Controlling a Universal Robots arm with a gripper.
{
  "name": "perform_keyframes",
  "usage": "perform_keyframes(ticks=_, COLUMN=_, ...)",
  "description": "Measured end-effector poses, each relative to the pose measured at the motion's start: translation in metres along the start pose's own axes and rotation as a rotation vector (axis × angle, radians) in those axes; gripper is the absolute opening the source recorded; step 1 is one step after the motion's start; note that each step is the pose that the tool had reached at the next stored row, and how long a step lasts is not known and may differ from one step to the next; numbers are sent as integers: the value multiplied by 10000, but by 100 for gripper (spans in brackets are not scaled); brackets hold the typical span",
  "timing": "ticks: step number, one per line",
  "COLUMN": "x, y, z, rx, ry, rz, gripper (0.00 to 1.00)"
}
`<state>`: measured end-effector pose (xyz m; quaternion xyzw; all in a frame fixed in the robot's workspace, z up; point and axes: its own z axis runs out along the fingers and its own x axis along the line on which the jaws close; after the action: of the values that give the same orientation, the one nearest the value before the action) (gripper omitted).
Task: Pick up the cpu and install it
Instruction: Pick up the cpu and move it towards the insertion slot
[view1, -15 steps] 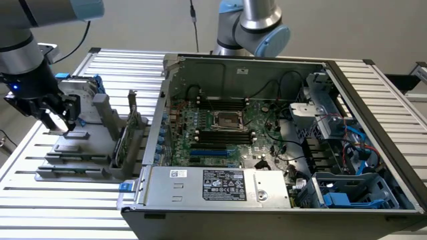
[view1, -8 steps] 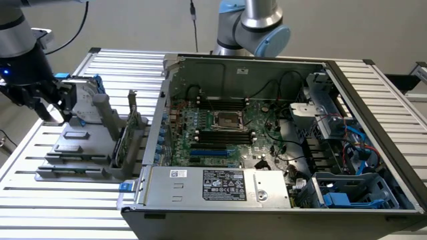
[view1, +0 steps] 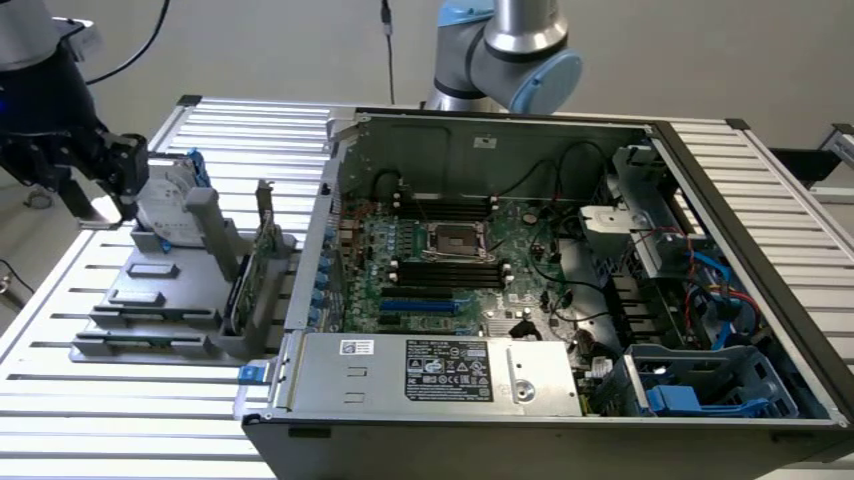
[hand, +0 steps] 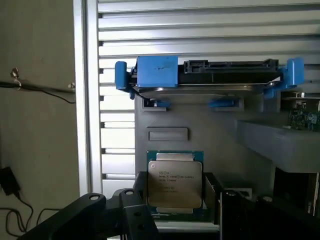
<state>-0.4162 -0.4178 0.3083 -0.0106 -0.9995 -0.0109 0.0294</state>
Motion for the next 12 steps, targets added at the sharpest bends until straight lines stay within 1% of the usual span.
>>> perform_keyframes(ticks=5, x=-94, y=7, z=-233, rx=2, ry=14, rz=-13, gripper=54)
perform_keyframes(ticks=8, x=-174, y=12, z=-373, rx=2, ry=25, rz=-19, gripper=54)
perform_keyframes(ticks=12, x=-310, y=20, z=-564, rx=1, ry=43, rz=-23, gripper=54)
